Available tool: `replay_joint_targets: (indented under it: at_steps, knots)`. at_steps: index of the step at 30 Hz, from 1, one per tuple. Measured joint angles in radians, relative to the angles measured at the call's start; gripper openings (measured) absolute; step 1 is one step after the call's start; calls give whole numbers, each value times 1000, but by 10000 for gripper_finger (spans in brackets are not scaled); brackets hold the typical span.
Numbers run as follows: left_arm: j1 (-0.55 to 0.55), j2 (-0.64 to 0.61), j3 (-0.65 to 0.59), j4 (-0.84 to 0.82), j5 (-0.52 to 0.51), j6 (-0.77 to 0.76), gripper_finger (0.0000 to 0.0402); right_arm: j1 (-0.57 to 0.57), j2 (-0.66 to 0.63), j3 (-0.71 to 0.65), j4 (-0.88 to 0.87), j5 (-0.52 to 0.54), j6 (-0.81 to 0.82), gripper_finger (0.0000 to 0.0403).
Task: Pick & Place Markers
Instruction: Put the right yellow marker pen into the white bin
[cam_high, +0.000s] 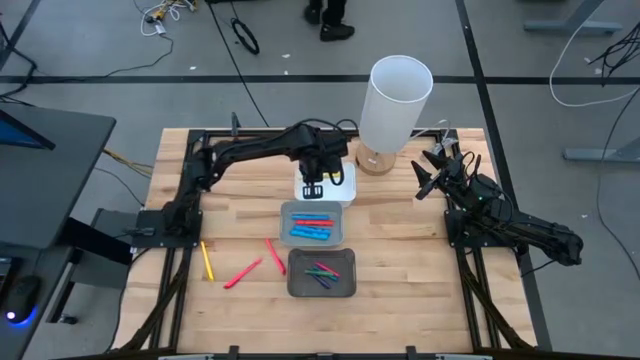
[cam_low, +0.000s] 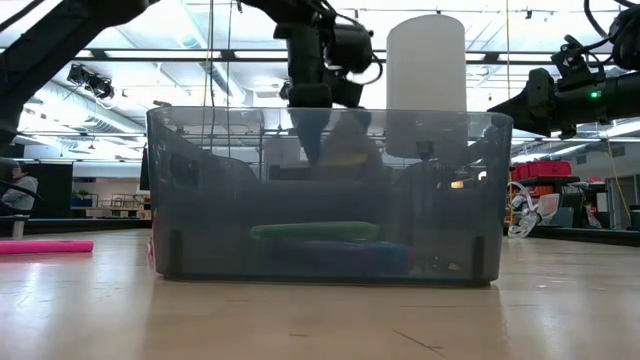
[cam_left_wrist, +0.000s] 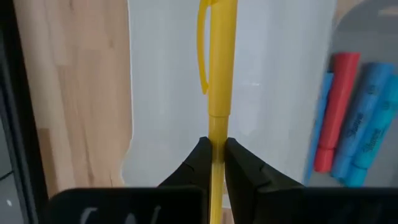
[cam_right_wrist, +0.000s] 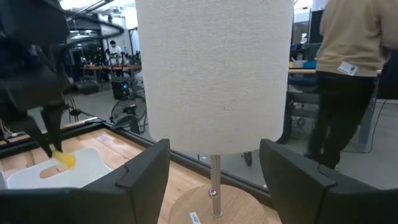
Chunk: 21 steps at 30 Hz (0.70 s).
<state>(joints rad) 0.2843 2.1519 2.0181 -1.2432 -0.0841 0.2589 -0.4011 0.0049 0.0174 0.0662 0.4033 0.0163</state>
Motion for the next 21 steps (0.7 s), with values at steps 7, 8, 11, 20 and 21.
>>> replay_joint_targets:
  at_steps: [7, 8, 11, 20, 21]
  knots:
    - [1, 64, 0, 16, -1, 23, 27, 0, 0, 0, 0, 0, 0, 251]
    - [2, 73, 0, 16, -1, 24, 28, 0, 0, 0, 0, 0, 0, 251]
    - [6, 96, 0, 33, 0, 26, 28, 0, 0, 0, 0, 0, 0, 251]
    - [11, 150, 1, 69, 21, 43, 29, 0, 0, 0, 0, 0, 0, 251]
    - [12, 155, 2, 83, 27, 43, 29, 0, 0, 0, 0, 0, 0, 251]
